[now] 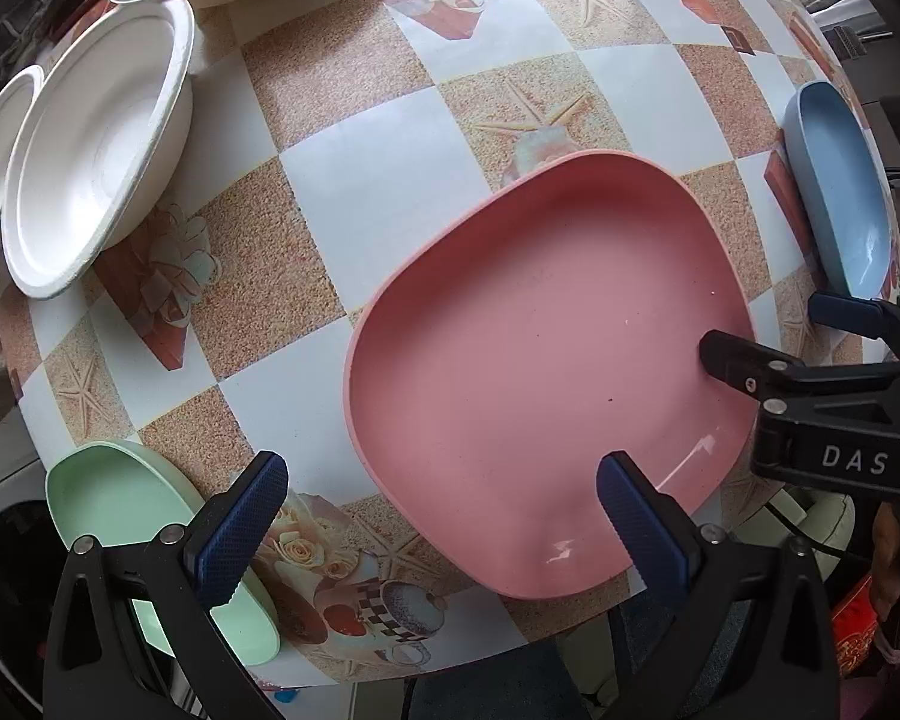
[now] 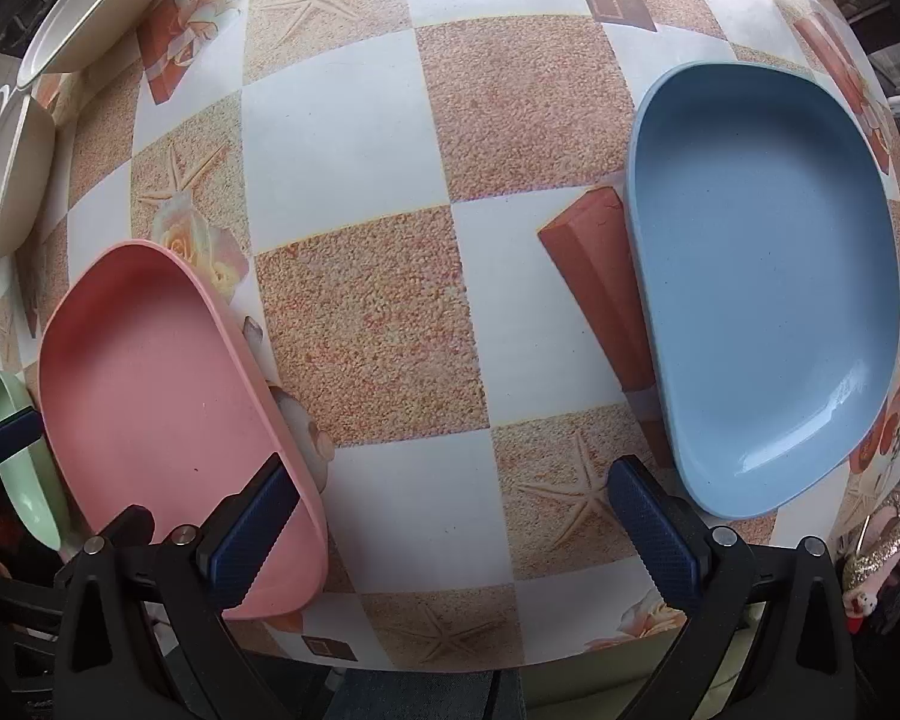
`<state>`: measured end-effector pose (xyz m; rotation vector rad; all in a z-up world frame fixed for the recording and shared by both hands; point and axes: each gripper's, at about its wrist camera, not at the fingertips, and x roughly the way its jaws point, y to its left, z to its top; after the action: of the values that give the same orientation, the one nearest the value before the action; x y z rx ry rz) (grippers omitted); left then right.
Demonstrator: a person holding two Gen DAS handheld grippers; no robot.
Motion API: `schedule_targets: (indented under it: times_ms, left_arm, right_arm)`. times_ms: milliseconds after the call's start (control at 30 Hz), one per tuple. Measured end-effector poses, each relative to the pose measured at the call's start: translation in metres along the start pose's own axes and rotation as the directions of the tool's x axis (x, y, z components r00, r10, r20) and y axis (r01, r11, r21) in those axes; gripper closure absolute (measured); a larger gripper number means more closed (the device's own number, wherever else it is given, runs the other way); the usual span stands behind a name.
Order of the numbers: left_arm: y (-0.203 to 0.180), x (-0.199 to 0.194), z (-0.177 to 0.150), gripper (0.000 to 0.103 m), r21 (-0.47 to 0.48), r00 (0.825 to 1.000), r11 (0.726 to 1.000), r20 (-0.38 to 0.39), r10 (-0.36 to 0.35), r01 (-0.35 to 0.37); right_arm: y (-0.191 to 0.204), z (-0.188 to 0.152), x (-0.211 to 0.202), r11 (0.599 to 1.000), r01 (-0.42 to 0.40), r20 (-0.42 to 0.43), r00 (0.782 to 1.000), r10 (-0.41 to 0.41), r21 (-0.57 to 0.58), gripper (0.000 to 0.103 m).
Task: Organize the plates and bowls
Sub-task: 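Close both grippers on the pink plate's rim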
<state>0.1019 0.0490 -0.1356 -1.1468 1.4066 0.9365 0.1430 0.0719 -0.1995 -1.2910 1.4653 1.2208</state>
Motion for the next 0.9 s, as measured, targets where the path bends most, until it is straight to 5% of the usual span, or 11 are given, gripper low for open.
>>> schedule_targets:
  times_ms: [300, 400, 633, 900]
  left_arm:
    - [-0.01, 0.006, 0.034, 0.0, -0.016, 0.999, 0.999, 0.036, 0.033, -0.032]
    - [-0.014, 0.001, 0.047, 0.0, -0.006, 0.996, 0.999, 0.079, 0.051, -0.051]
    - [-0.029, 0.001, 0.09, 0.0, 0.053, 0.987, 0.994, 0.133, 0.089, -0.097]
    - [-0.025, 0.025, 0.107, 0.0, 0.05, 0.995, 0.997, 0.086, 0.046, -0.05]
  right_arm:
    - [-0.069, -0.048, 0.023, 0.991, -0.026, -0.03, 0.999, 0.03, 0.134, 0.0]
    - [-0.08, -0.047, 0.02, 0.987, -0.022, 0.005, 1.0, 0.022, 0.16, 0.0]
    - [-0.126, -0.037, 0.033, 0.97, -0.019, -0.056, 0.998, 0.034, 0.244, 0.0]
    - [-0.153, -0.031, 0.045, 0.969, -0.002, -0.055, 0.998, 0.016, 0.246, 0.0]
